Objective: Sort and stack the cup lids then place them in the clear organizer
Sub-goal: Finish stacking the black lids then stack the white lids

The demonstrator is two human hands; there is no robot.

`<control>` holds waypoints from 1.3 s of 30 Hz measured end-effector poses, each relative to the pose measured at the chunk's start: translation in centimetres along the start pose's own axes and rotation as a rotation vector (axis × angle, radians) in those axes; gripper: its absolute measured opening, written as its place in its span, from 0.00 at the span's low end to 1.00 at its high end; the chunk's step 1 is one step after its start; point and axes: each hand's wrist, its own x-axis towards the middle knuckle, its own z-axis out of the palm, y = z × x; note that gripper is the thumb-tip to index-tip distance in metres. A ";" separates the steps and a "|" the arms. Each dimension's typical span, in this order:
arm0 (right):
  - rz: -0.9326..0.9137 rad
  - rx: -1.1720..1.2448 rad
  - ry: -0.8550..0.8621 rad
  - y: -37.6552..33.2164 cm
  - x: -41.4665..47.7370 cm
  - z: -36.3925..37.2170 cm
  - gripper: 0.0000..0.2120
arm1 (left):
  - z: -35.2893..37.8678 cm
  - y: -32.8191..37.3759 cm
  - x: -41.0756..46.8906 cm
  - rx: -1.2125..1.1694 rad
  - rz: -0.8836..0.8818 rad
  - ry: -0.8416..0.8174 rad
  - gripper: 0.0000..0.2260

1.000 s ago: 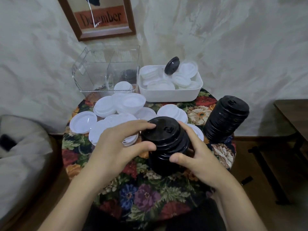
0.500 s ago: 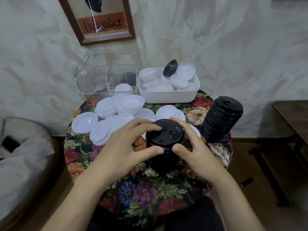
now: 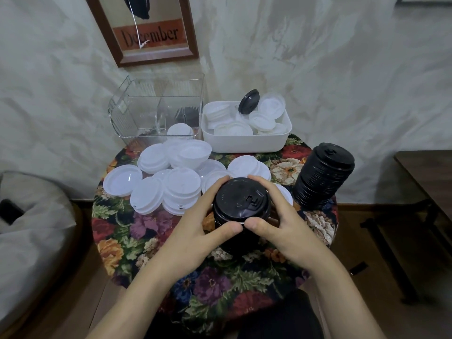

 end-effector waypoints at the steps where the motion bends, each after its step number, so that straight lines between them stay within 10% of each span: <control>1: -0.004 -0.005 -0.003 0.0 0.0 -0.1 0.35 | 0.1 -0.1 0.0 -0.006 0.005 0.001 0.36; 29: -0.020 -0.023 0.081 -0.7 2.4 0.2 0.35 | -3.6 -0.6 3.3 -0.095 -0.026 -0.084 0.31; 39: 0.030 -0.024 0.060 -0.7 2.4 0.5 0.34 | -4.9 0.9 20.4 0.353 0.129 0.297 0.13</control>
